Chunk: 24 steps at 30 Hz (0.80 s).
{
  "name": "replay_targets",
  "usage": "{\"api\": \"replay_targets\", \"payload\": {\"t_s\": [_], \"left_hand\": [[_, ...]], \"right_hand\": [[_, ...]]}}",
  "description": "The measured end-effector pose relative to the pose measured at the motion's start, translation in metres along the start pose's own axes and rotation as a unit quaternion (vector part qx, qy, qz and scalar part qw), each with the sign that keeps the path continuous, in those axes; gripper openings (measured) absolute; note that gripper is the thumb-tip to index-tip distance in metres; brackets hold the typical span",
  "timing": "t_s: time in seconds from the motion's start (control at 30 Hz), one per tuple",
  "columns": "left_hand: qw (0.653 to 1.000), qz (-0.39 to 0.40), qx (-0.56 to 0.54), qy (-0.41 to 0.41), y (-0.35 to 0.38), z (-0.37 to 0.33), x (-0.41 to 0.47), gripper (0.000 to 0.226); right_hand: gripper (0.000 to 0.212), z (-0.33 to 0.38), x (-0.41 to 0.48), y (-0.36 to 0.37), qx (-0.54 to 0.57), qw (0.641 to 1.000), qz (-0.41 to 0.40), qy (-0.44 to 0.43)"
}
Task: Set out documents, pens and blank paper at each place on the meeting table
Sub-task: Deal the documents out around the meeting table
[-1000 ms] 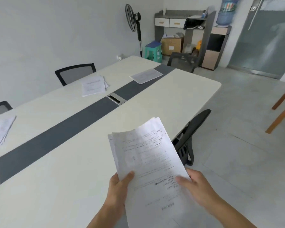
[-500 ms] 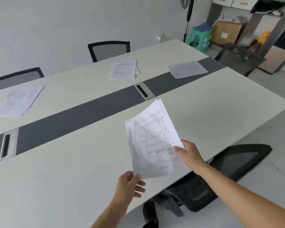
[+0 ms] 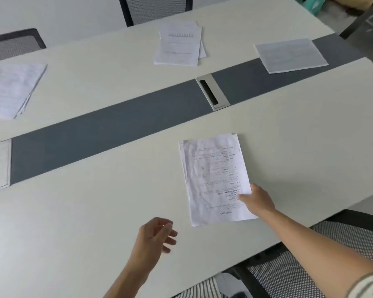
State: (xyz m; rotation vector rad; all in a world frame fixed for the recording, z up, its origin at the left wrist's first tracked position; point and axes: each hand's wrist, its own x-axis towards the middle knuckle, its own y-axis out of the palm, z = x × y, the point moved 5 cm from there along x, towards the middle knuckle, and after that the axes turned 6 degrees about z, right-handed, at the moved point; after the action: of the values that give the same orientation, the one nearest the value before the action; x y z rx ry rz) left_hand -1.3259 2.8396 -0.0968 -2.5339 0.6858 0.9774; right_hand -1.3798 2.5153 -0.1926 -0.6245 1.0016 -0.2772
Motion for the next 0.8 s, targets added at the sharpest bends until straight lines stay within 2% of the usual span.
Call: {"api": "replay_targets", "payload": {"t_s": [0.17, 0.3, 0.37, 0.5, 0.63, 0.73, 0.8], "left_hand": [[1.0, 0.004, -0.001, -0.013, 0.002, 0.001, 0.006, 0.011], [0.999, 0.019, 0.023, 0.016, 0.009, -0.016, 0.007, 0.011], [0.998, 0.027, 0.038, 0.038, 0.014, -0.028, 0.004, 0.011], [0.993, 0.046, 0.063, 0.086, 0.029, -0.049, -0.009, 0.013], [0.985, 0.069, 0.094, 0.126, 0.056, -0.063, -0.028, 0.012], [0.976, 0.102, 0.117, 0.15, 0.088, -0.067, -0.048, 0.009], [0.971, 0.122, 0.132, 0.158, 0.113, -0.067, -0.065, 0.021]], "right_hand": [[0.038, 0.002, 0.001, -0.006, -0.077, 0.997, -0.005, 0.018], [0.04, 0.002, -0.007, -0.024, -0.101, 0.994, -0.032, 0.004], [0.038, 0.0, -0.017, -0.032, -0.042, 0.999, -0.017, -0.007], [0.025, -0.012, -0.064, -0.05, 0.206, 0.977, 0.049, -0.021], [0.015, -0.039, -0.139, -0.083, 0.314, 0.946, 0.002, -0.076], [0.012, -0.079, -0.2, -0.101, 0.353, 0.929, -0.047, -0.102], [0.011, -0.115, -0.236, -0.105, 0.369, 0.921, -0.077, -0.102]]}}
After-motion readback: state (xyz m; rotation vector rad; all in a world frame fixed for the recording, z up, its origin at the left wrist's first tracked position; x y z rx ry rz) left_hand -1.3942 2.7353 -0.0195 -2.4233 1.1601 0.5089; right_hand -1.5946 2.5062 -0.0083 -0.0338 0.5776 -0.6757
